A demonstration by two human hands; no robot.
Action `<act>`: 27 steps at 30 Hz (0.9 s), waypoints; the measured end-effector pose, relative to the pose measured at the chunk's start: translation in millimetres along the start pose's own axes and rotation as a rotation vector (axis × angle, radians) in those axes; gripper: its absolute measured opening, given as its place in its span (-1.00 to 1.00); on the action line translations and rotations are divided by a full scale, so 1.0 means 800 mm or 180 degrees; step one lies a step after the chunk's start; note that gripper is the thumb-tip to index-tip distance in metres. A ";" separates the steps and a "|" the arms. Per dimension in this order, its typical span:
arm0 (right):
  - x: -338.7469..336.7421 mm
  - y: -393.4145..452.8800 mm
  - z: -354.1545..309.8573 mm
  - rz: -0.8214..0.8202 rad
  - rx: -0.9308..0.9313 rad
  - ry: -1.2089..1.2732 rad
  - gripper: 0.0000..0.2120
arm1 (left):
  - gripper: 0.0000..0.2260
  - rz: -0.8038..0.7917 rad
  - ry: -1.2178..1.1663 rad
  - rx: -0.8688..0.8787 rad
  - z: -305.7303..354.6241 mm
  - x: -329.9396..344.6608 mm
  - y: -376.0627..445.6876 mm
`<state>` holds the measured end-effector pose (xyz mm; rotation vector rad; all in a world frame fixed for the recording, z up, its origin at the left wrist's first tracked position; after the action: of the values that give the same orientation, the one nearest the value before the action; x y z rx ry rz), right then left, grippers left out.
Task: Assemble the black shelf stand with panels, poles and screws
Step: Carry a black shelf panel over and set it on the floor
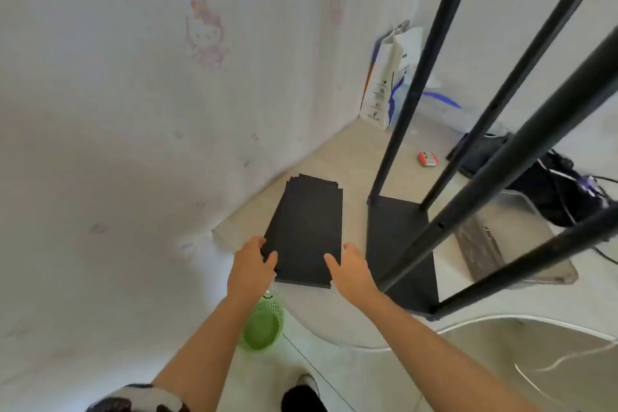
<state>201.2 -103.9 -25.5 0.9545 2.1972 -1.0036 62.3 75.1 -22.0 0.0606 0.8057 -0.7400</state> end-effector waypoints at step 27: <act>0.066 0.088 0.056 -0.0077 0.1950 0.2018 -0.61 | -0.49 -0.0896 0.0163 -0.0851 -0.058 0.068 0.111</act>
<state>231.5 -86.5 -117.8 1.7138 2.4231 -1.6060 113.4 124.7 -111.0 -0.2801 0.9674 -0.8912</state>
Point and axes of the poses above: each hand's wrist, its own y-axis towards the middle knuckle, its own x-axis out of the palm, z = x × y, the point moved 10 cm from there along y, towards the middle knuckle
